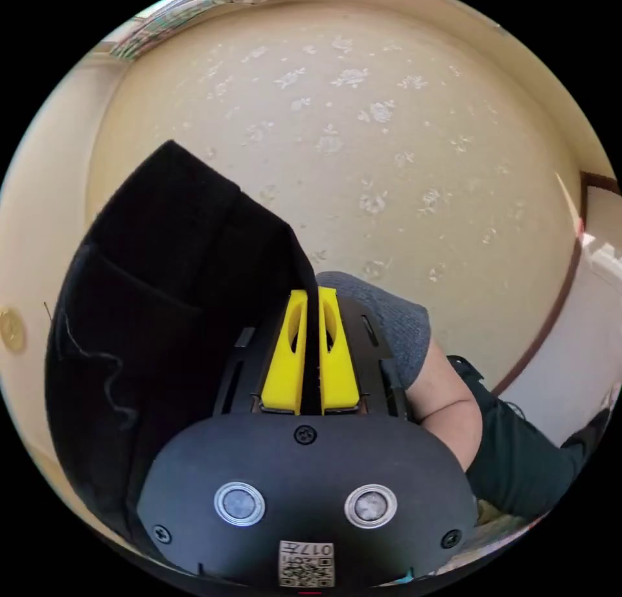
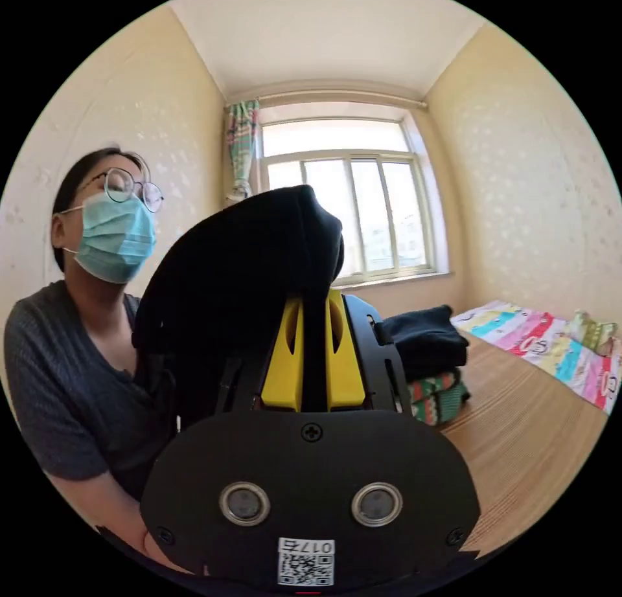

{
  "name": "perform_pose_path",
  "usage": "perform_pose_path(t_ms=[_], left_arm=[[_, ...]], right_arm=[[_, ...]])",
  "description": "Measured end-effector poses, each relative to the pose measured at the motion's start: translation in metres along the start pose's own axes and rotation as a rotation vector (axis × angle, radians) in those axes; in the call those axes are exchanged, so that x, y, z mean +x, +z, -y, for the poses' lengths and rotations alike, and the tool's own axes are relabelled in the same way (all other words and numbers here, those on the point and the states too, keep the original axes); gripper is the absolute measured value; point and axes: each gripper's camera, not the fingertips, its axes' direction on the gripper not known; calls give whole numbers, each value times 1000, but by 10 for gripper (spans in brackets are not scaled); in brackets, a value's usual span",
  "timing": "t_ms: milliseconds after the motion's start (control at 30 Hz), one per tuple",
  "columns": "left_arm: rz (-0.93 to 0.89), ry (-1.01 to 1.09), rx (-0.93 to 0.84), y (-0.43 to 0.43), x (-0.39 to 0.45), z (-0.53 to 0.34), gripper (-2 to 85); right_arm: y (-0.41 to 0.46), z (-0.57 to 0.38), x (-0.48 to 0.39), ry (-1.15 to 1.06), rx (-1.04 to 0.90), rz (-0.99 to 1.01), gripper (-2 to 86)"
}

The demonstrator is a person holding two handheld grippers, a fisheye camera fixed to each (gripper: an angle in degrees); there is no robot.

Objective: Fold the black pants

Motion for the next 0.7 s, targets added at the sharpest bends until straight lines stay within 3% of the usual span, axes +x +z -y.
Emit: perform_pose_path(t_ms=[33, 167, 233, 300, 367, 400, 500, 567, 600, 667, 700], left_arm=[[83, -49, -25, -14, 3, -5, 13], [712, -435, -127, -113, 28, -52, 17], [1004, -656, -121, -155, 34, -85, 20], [1319, -862, -245, -184, 28, -131, 21], [1419, -1000, -391, -195, -3, -168, 15], [1507, -1094, -466, -207, -34, -194, 13], [1657, -1175, -474, -270, -133, -257, 17], [1804, -1143, -568, -315, -210, -280, 27], [1927, -1051, -693, -342, -265, -290, 38], [2013, -995, -793, -385, -331, -320, 49], [2124, -1102, -839, -416, -358, -345, 67]], right_arm=[[-9, 9, -18, -8, 1, -140, 45], [-43, 20, -49, 168, 83, -600, 47], [-62, 13, -53, 270, 145, -773, 48], [-78, 4, -58, 301, 187, -913, 50], [-93, -3, -55, 277, 215, -1044, 52], [-96, -2, -50, 273, 222, -1072, 54], [-112, 27, 5, 248, 255, -1187, 60], [-124, 91, 98, 276, 173, -1233, 72], [-127, 108, 128, 298, 135, -1216, 78], [-146, 152, 253, 440, -32, -995, 116], [-150, 153, 279, 495, -69, -951, 122]])
